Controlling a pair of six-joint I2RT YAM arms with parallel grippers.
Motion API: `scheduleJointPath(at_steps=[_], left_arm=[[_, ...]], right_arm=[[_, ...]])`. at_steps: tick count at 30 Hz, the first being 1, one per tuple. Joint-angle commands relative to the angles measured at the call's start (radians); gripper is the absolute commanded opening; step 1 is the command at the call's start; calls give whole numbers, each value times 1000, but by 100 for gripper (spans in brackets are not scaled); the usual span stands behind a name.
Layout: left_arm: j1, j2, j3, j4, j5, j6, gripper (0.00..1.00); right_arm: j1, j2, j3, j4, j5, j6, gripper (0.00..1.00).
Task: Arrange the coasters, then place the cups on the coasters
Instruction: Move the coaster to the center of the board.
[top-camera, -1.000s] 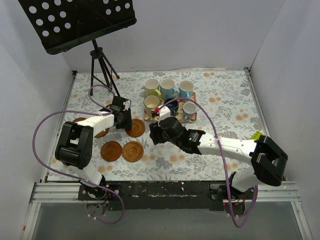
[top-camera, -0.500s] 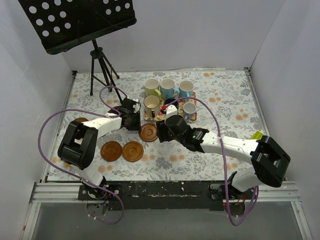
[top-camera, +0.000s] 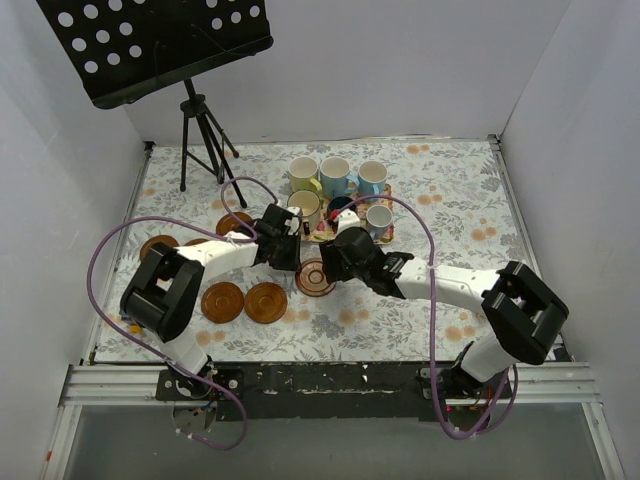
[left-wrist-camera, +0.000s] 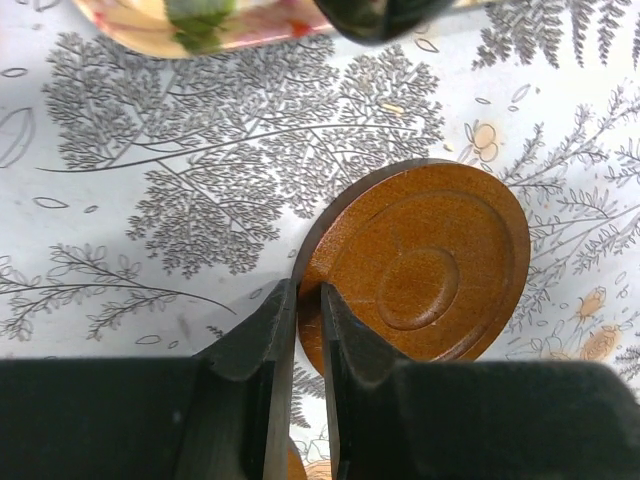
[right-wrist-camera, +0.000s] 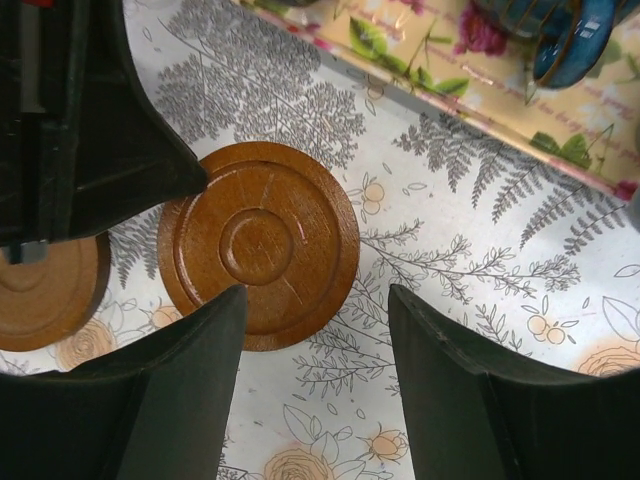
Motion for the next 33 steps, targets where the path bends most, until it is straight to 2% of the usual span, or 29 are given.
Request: scheduleJointPath(at_steps=[1, 4, 9, 12, 13, 17, 23, 27, 33], left_arm=[[-16, -30, -17, -4, 40, -6, 13], [-16, -83, -37, 19, 46, -4, 19], [-16, -201, -75, 62, 39, 7, 40], [-16, -260, -84, 70, -23, 17, 42], [-16, -284, -87, 74, -44, 20, 46], [-7, -373, -110, 94, -156, 42, 67], [59, -479, -142, 117, -235, 51, 97], [113, -510, -147, 113, -254, 57, 98], [119, -527, -147, 93, -325, 80, 98]], right_arm=[[-3, 35, -21, 41, -20, -7, 67], [-11, 66, -19, 46, -32, -10, 67], [-14, 109, -15, 55, -66, -18, 67], [-14, 135, -9, 57, -64, -25, 67], [-14, 144, -1, 55, -61, -30, 67], [-14, 168, 31, 44, -47, -50, 66], [-16, 202, 80, 31, -43, -64, 66], [-16, 228, 109, 24, -41, -71, 66], [-16, 257, 137, 25, -46, -79, 66]])
